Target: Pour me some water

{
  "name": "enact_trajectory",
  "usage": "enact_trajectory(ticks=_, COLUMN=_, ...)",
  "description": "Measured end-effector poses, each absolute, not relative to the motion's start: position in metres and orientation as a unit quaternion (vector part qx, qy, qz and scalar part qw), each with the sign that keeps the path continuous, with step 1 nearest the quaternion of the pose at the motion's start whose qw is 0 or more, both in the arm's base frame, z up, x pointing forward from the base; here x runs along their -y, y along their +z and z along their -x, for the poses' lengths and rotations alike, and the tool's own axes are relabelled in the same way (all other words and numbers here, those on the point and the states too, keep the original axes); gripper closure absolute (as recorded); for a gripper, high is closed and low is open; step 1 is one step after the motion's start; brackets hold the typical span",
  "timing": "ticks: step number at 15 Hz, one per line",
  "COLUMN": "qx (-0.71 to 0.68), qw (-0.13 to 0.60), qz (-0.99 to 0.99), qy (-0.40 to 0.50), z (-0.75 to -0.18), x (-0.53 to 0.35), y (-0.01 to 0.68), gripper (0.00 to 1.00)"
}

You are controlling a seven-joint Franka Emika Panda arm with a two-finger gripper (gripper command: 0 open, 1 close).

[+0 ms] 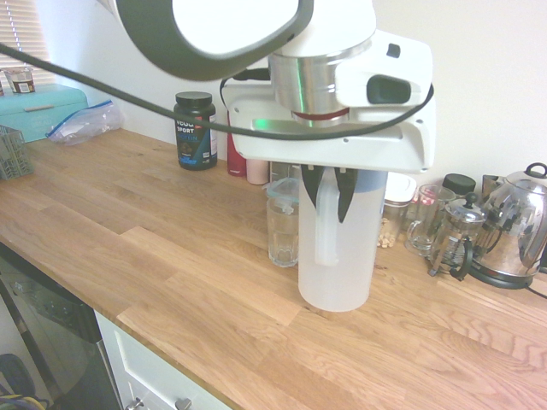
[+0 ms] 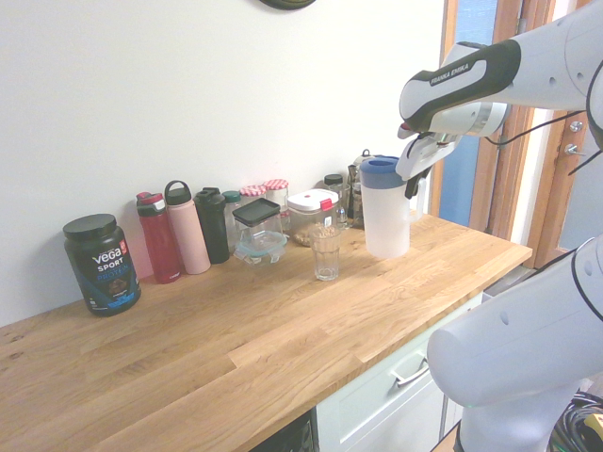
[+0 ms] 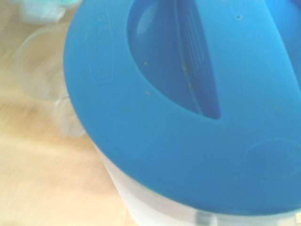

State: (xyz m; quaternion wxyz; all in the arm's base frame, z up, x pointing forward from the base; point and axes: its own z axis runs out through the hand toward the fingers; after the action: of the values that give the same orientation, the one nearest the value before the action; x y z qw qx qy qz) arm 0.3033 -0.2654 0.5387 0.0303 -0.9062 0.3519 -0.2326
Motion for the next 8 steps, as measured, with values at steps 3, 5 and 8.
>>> enact_trajectory(ticks=3, qx=-0.409, qw=0.046, qz=0.870, qy=-0.270, z=-0.286, x=0.259, y=0.534, gripper=1.00)
enact_trajectory(ticks=5, qx=-0.436, qw=0.057, qz=0.856, qy=-0.274, z=-0.275, x=0.247, y=0.530, gripper=1.00)
enact_trajectory(ticks=8, qx=-0.448, qw=0.059, qz=0.859, qy=-0.242, z=-0.261, x=0.215, y=0.518, gripper=1.00)
